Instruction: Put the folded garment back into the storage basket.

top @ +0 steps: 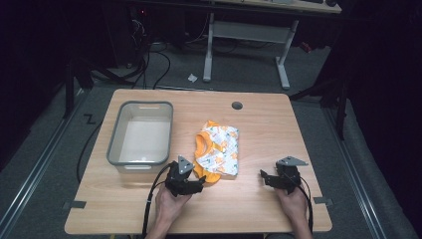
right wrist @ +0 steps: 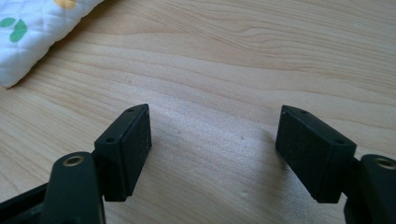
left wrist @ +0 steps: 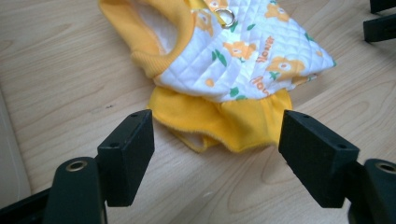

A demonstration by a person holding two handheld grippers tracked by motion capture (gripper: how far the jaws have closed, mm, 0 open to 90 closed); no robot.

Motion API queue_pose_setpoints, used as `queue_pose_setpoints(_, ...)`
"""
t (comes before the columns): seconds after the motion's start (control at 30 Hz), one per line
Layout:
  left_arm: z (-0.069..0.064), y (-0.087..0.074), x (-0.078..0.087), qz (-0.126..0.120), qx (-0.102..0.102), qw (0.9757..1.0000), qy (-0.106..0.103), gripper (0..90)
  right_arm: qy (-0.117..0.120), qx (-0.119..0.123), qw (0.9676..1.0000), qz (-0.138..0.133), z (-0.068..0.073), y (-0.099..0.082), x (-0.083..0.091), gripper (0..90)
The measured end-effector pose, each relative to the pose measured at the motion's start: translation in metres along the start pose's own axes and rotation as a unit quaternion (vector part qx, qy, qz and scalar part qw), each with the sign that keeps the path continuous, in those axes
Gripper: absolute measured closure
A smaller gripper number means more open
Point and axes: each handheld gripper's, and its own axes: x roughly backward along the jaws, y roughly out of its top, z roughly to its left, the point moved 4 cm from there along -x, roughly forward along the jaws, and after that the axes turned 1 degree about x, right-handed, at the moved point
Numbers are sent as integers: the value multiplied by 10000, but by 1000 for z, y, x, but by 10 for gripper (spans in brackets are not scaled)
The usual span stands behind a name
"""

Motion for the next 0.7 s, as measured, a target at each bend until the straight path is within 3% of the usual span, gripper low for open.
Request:
queue_pose_setpoints(0.47, 0, 21, -10, 117, -76, 9999, 54, 280, 2, 15, 10000, -5, 0, 0, 0, 270)
queue_pose_setpoints(0.7, 5, 35, -13, -6, 4, 9997, 251, 218, 3, 16, 10000, -5, 0, 0, 0, 270)
